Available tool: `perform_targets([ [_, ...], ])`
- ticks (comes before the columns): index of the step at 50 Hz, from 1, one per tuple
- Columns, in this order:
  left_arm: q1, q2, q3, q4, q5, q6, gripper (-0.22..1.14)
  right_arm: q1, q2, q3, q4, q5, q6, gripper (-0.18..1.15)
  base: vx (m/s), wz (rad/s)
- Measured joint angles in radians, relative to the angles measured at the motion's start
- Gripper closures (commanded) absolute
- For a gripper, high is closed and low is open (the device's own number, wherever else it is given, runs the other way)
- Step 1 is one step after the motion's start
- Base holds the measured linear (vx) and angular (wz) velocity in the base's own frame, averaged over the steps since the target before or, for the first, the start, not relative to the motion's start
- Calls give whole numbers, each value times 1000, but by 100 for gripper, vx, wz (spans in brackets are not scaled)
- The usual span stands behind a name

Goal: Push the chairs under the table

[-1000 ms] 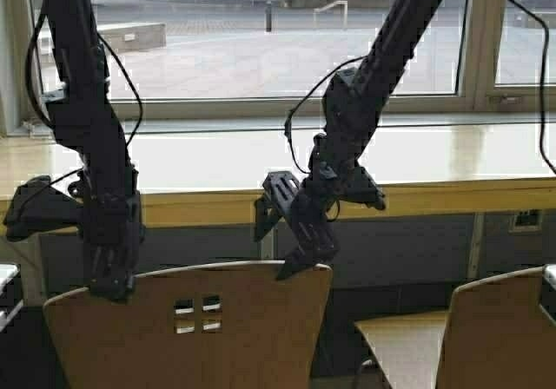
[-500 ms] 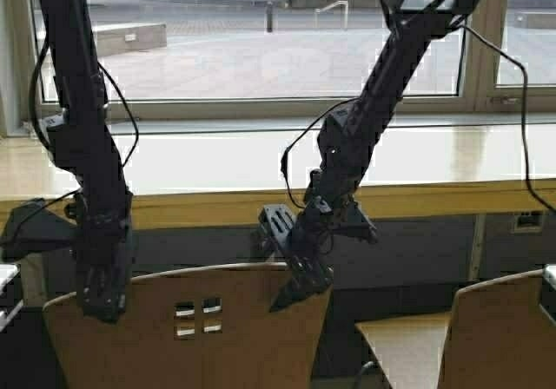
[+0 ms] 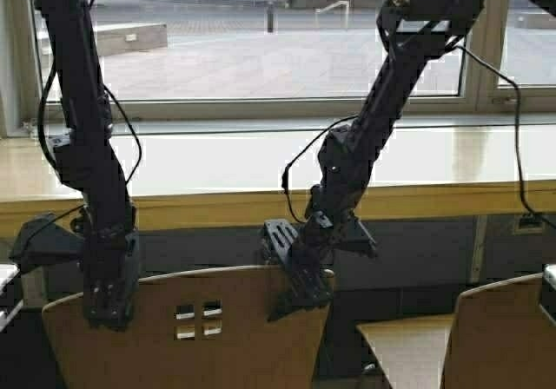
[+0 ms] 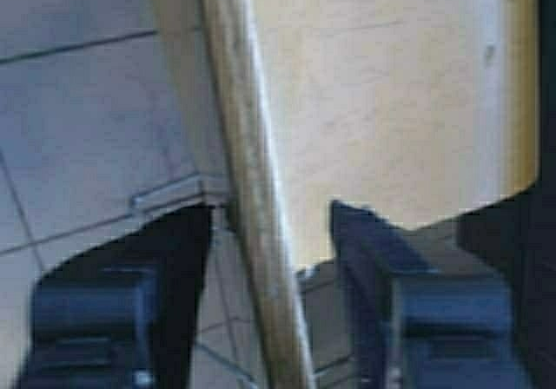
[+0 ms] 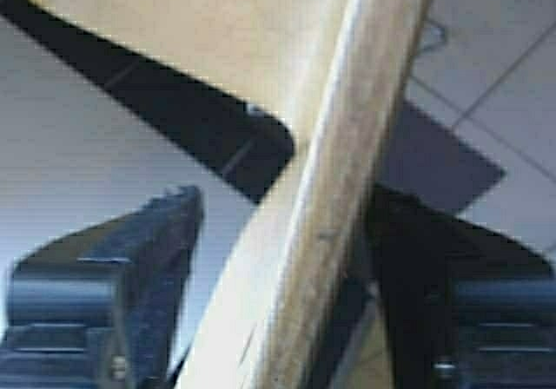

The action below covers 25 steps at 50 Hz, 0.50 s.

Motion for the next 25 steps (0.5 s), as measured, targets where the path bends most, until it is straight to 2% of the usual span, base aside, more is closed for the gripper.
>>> perform_targets([
  [8, 12, 5, -12, 0, 61, -5, 71, -2, 6, 0, 5, 8, 6, 73, 2, 0],
  [12, 15, 3, -15, -3, 71, -9, 84, -5, 6, 2, 8, 26, 23, 87, 2, 3],
  [15, 14, 3, -17, -3, 72, -11, 88, -9, 8, 2, 8, 41, 26, 92, 3, 4],
  [25, 23, 5, -23, -3, 75, -11, 88, -17, 15, 2, 8, 57, 26, 91, 6, 3],
])
